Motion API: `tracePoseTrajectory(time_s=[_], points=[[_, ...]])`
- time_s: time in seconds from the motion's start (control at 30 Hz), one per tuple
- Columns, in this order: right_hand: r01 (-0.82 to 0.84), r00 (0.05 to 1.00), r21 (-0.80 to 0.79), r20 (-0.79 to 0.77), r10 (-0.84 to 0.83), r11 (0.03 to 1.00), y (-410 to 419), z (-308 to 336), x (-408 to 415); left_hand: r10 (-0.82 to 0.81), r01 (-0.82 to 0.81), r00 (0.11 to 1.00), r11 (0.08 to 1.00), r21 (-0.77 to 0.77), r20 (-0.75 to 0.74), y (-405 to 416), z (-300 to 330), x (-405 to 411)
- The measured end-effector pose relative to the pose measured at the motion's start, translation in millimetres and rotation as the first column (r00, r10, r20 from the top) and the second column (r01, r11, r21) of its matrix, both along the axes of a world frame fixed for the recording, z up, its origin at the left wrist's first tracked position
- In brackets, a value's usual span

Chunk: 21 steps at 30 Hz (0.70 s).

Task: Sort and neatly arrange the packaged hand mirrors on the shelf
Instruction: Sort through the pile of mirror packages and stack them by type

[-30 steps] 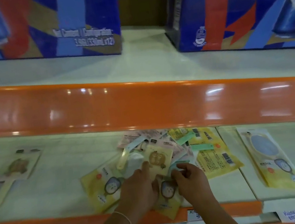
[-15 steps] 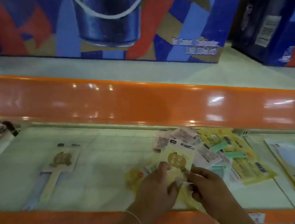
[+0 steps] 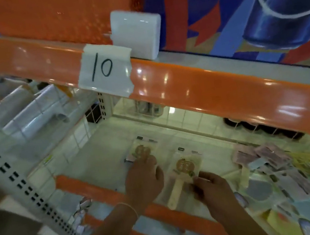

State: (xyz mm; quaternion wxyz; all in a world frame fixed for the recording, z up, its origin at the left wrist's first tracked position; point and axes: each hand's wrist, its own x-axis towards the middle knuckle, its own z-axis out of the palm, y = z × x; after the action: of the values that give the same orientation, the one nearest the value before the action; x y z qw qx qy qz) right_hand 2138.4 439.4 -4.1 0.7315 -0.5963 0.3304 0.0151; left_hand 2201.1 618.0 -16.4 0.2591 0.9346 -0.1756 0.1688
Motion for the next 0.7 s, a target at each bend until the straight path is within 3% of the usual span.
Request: tracePoseTrajectory(time_s=[0.13,0.27,0.33,0.4,0.47,0.53,0.7], points=[[-0.089,0.996,-0.064,0.006,0.089,0.994,23.8,-2.3,18.7,0.170,-0.156,0.979,0.980,0.120,-0.110,37.2,-6.8,15.9],[-0.167,0.986,-0.244,-0.045,0.161,0.955,35.8,-7.1,28.5,0.176,-0.157,0.980,0.973,0.170,-0.098,43.7,-18.2,16.0],[-0.255,0.966,-0.469,-0.088,0.242,0.846,38.4,-11.7,30.7,0.132,-0.123,0.989,0.983,0.134,-0.059,39.6,-20.8,12.8],[-0.342,0.929,-0.671,-0.137,0.343,0.658,39.6,-11.7,30.3,0.094,-0.088,0.994,0.990,0.109,-0.051,31.8,-20.2,9.6],[-0.397,0.892,-0.774,-0.197,0.407,0.494,40.0,-9.4,28.4,0.066,-0.062,0.997,0.993,0.097,-0.044,22.1,-21.0,8.4],[-0.405,0.876,-0.822,-0.224,0.427,0.400,37.5,-6.7,24.5,0.023,-0.019,0.999,0.996,0.092,-0.047,11.9,-22.5,7.4],[-0.256,0.927,-0.855,-0.085,0.364,0.452,15.7,0.8,3.2,-0.110,0.112,0.992,0.993,0.032,-0.067,-21.0,-17.8,0.9]])
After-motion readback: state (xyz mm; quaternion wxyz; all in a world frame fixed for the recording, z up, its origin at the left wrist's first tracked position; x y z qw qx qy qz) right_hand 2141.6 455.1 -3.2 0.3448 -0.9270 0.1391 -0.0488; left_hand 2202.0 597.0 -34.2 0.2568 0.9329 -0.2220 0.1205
